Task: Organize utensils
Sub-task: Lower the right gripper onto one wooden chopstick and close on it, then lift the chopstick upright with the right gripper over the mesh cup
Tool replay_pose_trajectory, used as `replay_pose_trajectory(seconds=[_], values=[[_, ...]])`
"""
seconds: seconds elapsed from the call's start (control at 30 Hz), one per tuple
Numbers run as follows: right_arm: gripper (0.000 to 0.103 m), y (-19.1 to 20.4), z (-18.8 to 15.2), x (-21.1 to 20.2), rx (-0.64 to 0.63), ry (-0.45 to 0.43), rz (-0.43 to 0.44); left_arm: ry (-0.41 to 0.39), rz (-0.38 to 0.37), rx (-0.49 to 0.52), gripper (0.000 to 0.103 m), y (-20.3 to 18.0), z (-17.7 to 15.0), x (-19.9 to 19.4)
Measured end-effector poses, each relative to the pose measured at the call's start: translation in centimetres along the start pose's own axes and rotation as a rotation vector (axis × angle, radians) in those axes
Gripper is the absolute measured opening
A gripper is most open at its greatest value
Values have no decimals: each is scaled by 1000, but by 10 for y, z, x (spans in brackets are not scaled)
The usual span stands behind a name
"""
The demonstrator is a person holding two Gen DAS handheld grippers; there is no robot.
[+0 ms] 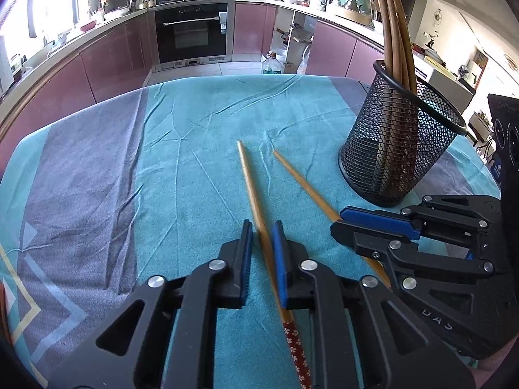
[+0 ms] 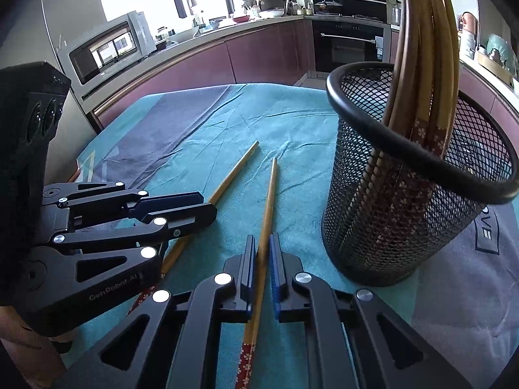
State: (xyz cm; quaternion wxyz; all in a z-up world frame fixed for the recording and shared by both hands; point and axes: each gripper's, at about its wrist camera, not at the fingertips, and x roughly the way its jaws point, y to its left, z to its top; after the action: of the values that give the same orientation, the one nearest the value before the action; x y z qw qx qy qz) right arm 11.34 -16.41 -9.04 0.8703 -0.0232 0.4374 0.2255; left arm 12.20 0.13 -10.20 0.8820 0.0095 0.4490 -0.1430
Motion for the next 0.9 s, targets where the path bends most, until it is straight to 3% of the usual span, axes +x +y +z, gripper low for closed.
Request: replay_pose_trajectory(seconds=[0.4, 0.9], values=[[6, -9, -4, -21, 46, -44, 79, -9, -35, -32, 8, -3, -8, -8], [6, -5, -7, -60, 65, -141, 161, -86, -77, -38, 8, -3, -10, -52]])
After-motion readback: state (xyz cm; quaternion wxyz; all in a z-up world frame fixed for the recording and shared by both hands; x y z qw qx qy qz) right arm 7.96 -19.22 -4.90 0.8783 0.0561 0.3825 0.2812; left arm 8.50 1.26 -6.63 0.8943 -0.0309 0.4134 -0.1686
